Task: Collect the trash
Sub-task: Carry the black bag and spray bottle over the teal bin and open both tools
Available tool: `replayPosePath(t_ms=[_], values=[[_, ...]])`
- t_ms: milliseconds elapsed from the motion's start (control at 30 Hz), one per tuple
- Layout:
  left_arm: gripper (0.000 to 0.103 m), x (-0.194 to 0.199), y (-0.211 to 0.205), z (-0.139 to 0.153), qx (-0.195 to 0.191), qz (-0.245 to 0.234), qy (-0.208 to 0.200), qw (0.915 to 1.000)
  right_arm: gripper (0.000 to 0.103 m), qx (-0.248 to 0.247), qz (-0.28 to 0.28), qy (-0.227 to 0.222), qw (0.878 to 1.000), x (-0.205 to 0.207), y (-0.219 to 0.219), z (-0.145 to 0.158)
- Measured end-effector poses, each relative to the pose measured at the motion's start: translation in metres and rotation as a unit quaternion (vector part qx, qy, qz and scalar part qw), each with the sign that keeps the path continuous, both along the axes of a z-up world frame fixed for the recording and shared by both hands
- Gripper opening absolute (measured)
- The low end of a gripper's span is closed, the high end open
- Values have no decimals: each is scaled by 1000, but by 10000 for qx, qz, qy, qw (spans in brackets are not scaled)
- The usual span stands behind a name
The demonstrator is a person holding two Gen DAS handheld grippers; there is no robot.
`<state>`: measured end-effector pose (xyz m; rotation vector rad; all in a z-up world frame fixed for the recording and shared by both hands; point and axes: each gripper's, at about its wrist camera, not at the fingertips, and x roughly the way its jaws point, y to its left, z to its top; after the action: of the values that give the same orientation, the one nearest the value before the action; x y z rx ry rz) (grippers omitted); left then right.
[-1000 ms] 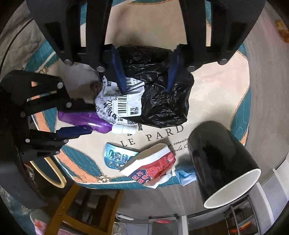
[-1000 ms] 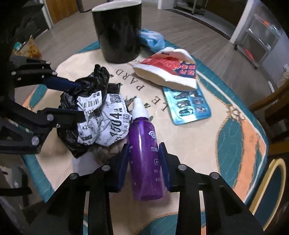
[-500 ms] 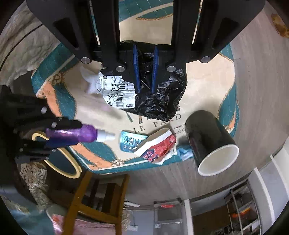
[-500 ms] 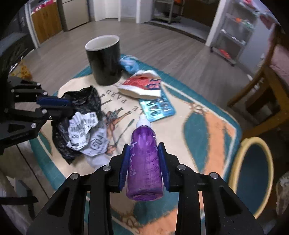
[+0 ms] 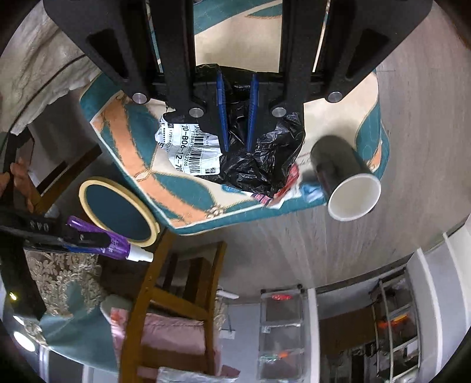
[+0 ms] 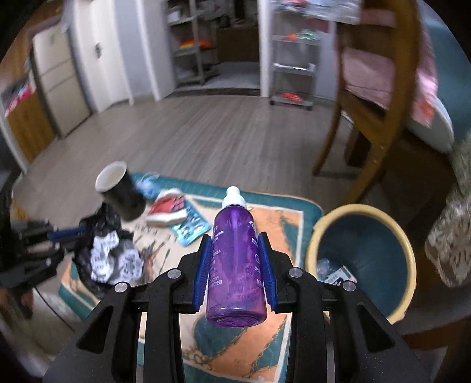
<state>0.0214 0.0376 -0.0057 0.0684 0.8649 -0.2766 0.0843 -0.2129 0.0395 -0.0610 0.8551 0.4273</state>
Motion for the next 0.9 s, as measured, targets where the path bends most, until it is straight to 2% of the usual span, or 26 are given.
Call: replayPosePath(t_ms=[167,400,533,633,800,900], values=[[12,4,-7,8,-97,73,-106,9999,34,10,-359,-59,9993,10,-29,3],[12,12,-43,26,-280,-246,-329,9988,34,196,-1037,-135,9943,30,-94,10],[12,26,-79,33,-220,-560,-402,9974,34,327,-1347,-166,9902,37,-129,12],[12,41,-101,40,-350,-718,-378,9961,34,457,-1600,-107,9860,44,-153,8],[12,71,-156,49,-313,-1177,-443,9916,34,346,-1999,124,9791,55,-183,-12],[12,96,-193,49,-391,-1441,-392,9880,34,446,-2245,392,9727,63,-204,-30]])
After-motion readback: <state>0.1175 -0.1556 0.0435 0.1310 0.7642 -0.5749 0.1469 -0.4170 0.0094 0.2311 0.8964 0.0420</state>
